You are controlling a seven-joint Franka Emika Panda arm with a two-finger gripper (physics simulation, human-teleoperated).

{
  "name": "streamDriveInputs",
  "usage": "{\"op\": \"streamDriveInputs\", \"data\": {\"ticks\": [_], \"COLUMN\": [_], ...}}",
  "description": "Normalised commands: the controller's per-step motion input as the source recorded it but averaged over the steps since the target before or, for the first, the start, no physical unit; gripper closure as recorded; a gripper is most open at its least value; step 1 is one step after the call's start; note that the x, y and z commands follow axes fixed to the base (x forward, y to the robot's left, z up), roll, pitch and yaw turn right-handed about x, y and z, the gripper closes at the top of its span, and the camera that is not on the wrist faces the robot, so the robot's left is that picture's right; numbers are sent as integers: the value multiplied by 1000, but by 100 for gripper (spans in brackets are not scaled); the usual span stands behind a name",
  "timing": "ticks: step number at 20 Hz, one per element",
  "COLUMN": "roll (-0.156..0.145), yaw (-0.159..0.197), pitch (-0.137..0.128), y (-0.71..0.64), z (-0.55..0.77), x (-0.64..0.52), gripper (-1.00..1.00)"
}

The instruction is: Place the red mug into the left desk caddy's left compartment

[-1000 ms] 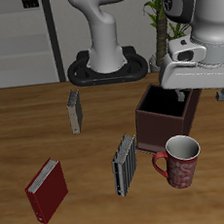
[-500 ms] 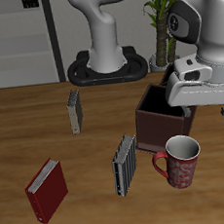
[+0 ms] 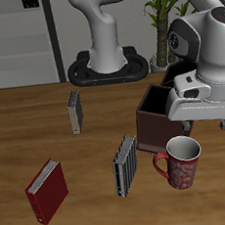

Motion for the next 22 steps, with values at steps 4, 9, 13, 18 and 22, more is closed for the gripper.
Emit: {"op": "streamDriveInputs", "data": {"ticks": [4, 9, 13, 18, 22], "roll": [1, 7, 1, 17, 12], "yaw": [-14, 6, -16, -21, -18], "pitch": [22, 23, 46, 54, 35], "y": [-21, 14, 15, 47, -2], "z": [-182, -240, -334, -415, -279], "x": [47, 43, 71, 36, 47], "gripper": [-100, -100, -100, -100, -100]}}
